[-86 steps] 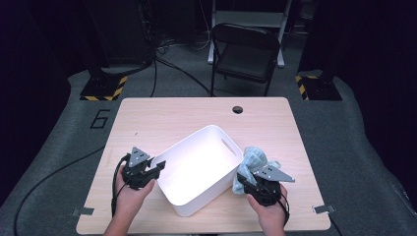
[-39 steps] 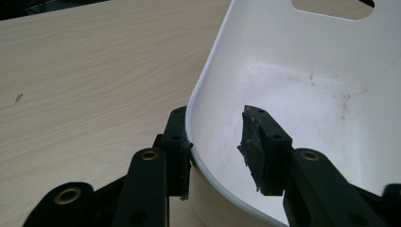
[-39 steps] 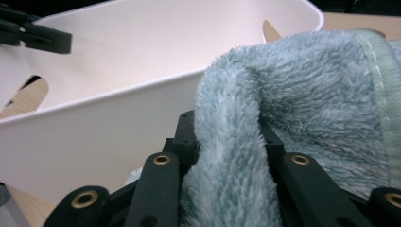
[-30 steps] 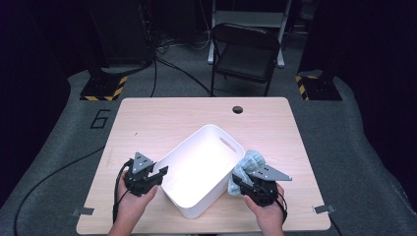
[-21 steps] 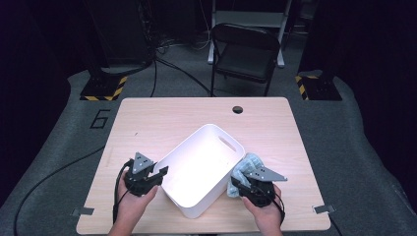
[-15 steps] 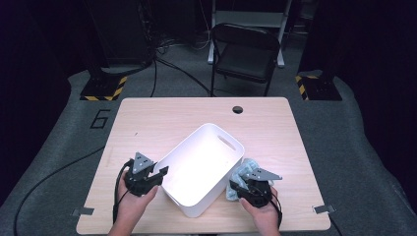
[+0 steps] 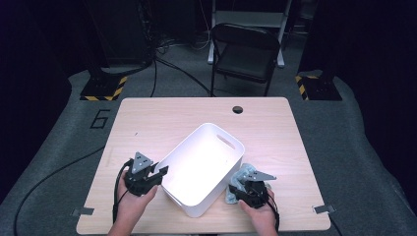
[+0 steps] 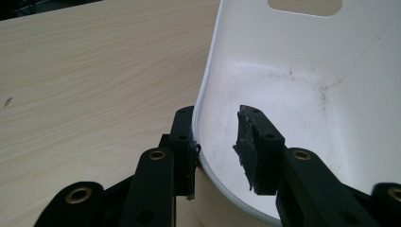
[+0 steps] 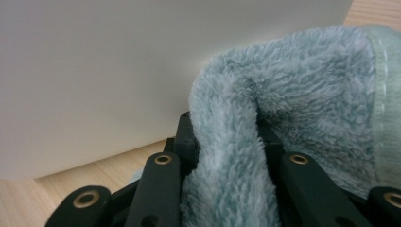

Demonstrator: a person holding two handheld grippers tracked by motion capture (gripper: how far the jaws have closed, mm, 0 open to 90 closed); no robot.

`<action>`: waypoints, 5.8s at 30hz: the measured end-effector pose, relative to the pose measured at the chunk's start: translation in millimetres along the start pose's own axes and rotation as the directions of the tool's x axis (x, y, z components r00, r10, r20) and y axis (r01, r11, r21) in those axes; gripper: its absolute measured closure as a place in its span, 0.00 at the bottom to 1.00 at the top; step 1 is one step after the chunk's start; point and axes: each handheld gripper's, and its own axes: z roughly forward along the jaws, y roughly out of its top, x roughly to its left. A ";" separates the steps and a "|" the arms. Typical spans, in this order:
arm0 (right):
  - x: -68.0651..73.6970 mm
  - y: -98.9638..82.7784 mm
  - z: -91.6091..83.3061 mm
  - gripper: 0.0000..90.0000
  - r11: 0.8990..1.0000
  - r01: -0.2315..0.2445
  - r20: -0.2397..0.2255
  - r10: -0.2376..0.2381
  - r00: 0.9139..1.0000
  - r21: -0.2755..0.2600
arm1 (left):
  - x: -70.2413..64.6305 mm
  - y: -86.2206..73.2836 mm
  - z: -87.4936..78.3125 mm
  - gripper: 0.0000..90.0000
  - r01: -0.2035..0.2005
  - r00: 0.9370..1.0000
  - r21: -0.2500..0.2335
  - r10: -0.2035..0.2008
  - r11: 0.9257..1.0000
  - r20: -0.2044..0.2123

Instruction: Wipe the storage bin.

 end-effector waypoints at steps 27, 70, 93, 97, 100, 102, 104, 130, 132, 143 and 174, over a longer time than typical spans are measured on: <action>22.8 41.1 -54.2 0.78 0.978 0.102 0.016 -0.101 0.995 -0.181 | -0.8 4.2 0.5 0.89 -0.056 0.998 0.022 0.056 0.998 0.007; 9.2 9.0 -11.6 0.78 0.999 0.041 -0.050 -0.041 0.998 0.003 | 3.1 6.7 2.0 0.90 -0.057 0.997 0.029 0.055 0.998 0.046; 26.3 43.2 -58.7 0.78 0.977 0.121 -0.053 -0.133 0.990 -0.178 | 3.2 6.7 2.5 0.90 -0.055 0.998 0.026 0.054 0.998 0.045; 24.2 41.4 -56.6 0.78 0.977 0.125 -0.057 -0.137 0.989 -0.172 | 3.1 6.6 2.5 0.90 -0.054 0.998 0.025 0.053 0.998 0.046; 24.3 38.6 -52.5 0.78 0.980 0.121 -0.053 -0.131 0.990 -0.158 | 2.9 6.3 2.5 0.90 -0.050 0.998 0.023 0.049 0.999 0.045; 23.6 35.7 -48.5 0.78 0.982 0.119 -0.053 -0.128 0.990 -0.146 | 2.6 6.2 2.6 0.90 -0.046 0.998 0.022 0.045 0.999 0.043; 22.6 31.5 -43.0 0.78 0.985 0.114 -0.054 -0.122 0.991 -0.127 | 2.4 6.1 2.5 0.90 -0.044 0.998 0.021 0.043 0.999 0.042; 19.4 9.5 -8.9 0.78 0.996 0.083 -0.066 -0.081 0.995 0.021 | 2.7 6.7 2.6 0.88 -0.061 0.997 0.025 0.060 0.998 0.041; 22.6 13.4 -14.9 0.78 0.996 0.089 -0.066 -0.088 0.994 0.002 | 2.5 6.8 2.6 0.88 -0.061 0.997 0.028 0.059 0.998 0.042; 42.4 36.5 -47.6 0.78 0.981 0.155 -0.057 -0.162 0.985 -0.117 | 1.6 5.8 2.9 0.88 -0.043 0.999 0.016 0.042 0.999 0.032; 24.6 0.6 1.1 0.78 0.995 0.090 -0.097 -0.086 0.992 0.038 | 0.6 5.3 2.9 0.88 -0.038 0.999 0.014 0.038 0.999 0.020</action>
